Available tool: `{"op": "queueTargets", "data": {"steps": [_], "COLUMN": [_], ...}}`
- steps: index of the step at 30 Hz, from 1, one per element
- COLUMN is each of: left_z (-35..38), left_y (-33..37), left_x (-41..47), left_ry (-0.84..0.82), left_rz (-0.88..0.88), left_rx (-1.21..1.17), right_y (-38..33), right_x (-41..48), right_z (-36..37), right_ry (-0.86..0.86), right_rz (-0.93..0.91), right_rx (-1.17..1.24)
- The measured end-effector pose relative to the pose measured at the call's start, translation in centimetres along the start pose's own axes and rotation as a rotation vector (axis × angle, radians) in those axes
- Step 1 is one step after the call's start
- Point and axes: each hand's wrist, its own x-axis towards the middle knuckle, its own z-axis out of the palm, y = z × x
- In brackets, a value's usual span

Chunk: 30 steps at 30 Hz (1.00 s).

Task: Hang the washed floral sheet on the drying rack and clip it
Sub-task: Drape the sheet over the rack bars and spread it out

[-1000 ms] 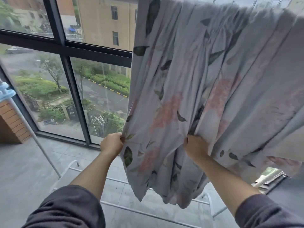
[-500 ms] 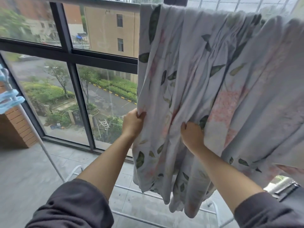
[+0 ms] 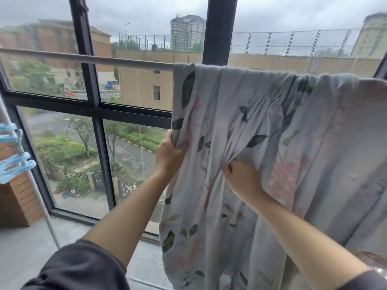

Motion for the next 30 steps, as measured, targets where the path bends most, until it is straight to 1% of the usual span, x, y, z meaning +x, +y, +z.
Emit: {"op": "queueTargets", "data": {"steps": [3, 5, 6, 8, 9, 11, 14, 17, 18, 20, 22, 24, 25, 26, 28, 30], "left_z": [-0.8, -1.3, -1.6, -2.0, -2.1, -2.2, -1.9, -1.2, -0.9, -0.6, -0.5, -0.4, -0.3, -0.4, -1.3, -2.4], "left_y": [5.3, 7.2, 7.9, 8.4, 8.8, 9.5, 10.9, 12.2, 12.6, 12.8, 13.0, 13.6, 13.9, 14.2, 14.5, 14.4], "left_x": [2.5, 4.1, 4.9, 6.1, 6.7, 7.6, 8.7, 9.7, 10.1, 10.6, 11.1, 11.4, 12.0, 12.7, 14.3, 15.4], "left_ry": [0.091, 0.163, 0.207, 0.295, 0.327, 0.330, 0.343, 0.397, 0.405, 0.386, 0.373, 0.373, 0.374, 0.366, 0.355, 0.365], "left_rz": [0.103, 0.179, 0.227, 0.326, 0.378, 0.422, 0.448, 0.545, 0.576, 0.622, 0.657, 0.610, 0.540, 0.436, 0.168, -0.078], "left_rx": [-0.053, 0.028, 0.105, 0.338, 0.466, 0.652, 0.708, 0.732, 0.742, 0.743, 0.716, 0.626, 0.571, 0.513, 0.423, 0.394], "right_y": [-2.2, -3.1, -3.6, -4.4, -4.9, -6.0, -7.4, -8.3, -8.5, -9.0, -9.2, -9.2, -9.2, -9.0, -8.7, -8.2], "right_x": [2.7, 4.2, 4.9, 5.8, 6.3, 7.3, 8.9, 10.6, 11.4, 12.6, 13.5, 14.2, 14.5, 14.6, 14.6, 14.6], "right_z": [-4.2, -6.4, -7.5, -9.0, -9.7, -10.8, -12.5, -13.8, -14.2, -14.6, -14.7, -14.8, -14.8, -14.6, -14.4, -14.3], "right_ry": [0.127, 0.227, 0.296, 0.420, 0.462, 0.497, 0.519, 0.522, 0.484, 0.337, 0.237, 0.227, 0.246, 0.273, 0.327, 0.346], "right_rz": [-0.091, -0.145, -0.188, -0.292, -0.346, -0.446, -0.531, -0.521, -0.502, -0.439, -0.437, -0.476, -0.494, -0.509, -0.525, -0.533], "right_rx": [-0.122, -0.151, -0.125, -0.070, -0.064, -0.118, -0.271, -0.327, -0.324, -0.307, -0.368, -0.442, -0.456, -0.455, -0.439, -0.423]}}
